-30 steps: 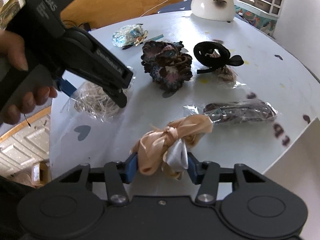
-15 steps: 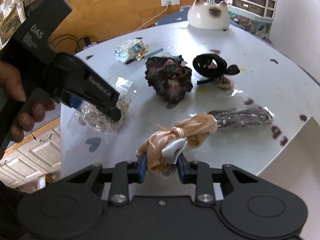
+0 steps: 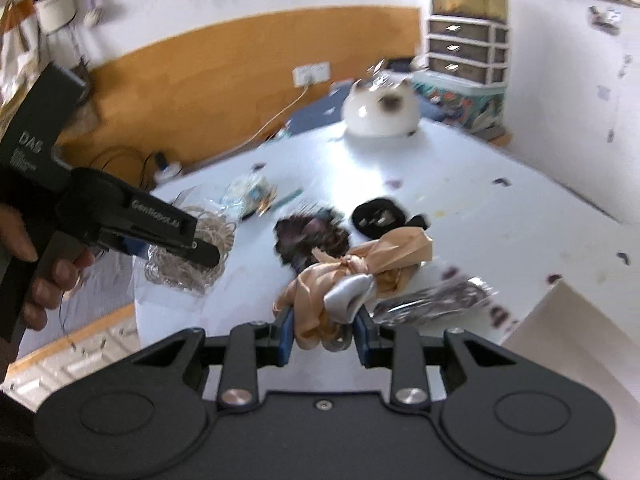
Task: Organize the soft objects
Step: 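Grasp the clear bag of cream cord with the left tool while the right tool lifts the bow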
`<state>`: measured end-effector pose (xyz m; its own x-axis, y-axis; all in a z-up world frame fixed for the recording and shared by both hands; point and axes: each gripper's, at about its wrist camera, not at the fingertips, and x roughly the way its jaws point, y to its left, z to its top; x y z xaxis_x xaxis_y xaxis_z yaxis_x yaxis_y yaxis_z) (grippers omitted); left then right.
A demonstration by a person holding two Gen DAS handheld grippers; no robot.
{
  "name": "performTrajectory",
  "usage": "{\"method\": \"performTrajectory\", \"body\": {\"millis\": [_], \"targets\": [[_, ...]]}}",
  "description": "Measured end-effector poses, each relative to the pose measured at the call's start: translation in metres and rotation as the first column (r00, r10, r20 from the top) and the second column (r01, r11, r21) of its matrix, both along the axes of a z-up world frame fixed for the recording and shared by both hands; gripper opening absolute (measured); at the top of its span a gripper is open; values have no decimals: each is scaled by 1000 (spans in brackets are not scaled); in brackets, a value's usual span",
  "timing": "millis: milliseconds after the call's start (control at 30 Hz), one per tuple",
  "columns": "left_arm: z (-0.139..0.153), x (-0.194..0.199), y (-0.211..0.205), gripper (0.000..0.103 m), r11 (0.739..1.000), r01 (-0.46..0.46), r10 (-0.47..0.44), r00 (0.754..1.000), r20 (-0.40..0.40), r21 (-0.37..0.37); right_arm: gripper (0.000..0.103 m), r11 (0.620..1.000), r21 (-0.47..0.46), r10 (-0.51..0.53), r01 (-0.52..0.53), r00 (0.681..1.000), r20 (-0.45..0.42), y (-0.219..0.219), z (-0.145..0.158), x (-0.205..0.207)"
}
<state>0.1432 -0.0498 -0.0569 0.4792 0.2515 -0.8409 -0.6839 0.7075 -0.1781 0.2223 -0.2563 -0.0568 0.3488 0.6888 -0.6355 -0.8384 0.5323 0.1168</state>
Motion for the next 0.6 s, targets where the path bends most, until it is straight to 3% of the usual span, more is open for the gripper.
{"method": "performTrajectory", "body": {"millis": [167, 300, 400, 600], "targets": [[18, 21, -22, 53, 992, 122, -124, 991, 60, 26, 31, 993, 36, -117, 116, 993, 14, -25, 12, 2], [25, 42, -47, 53, 969, 242, -245, 966, 85, 49, 31, 973, 45, -227, 226, 974, 17, -50, 16, 5], [27, 57, -67, 54, 942, 332, -336, 937, 102, 51, 31, 950, 48, -310, 309, 951, 17, -69, 18, 5], [25, 83, -111, 54, 863, 503, -505, 856, 110, 47, 31, 885, 46, -465, 463, 885, 19, -107, 17, 0]]}}
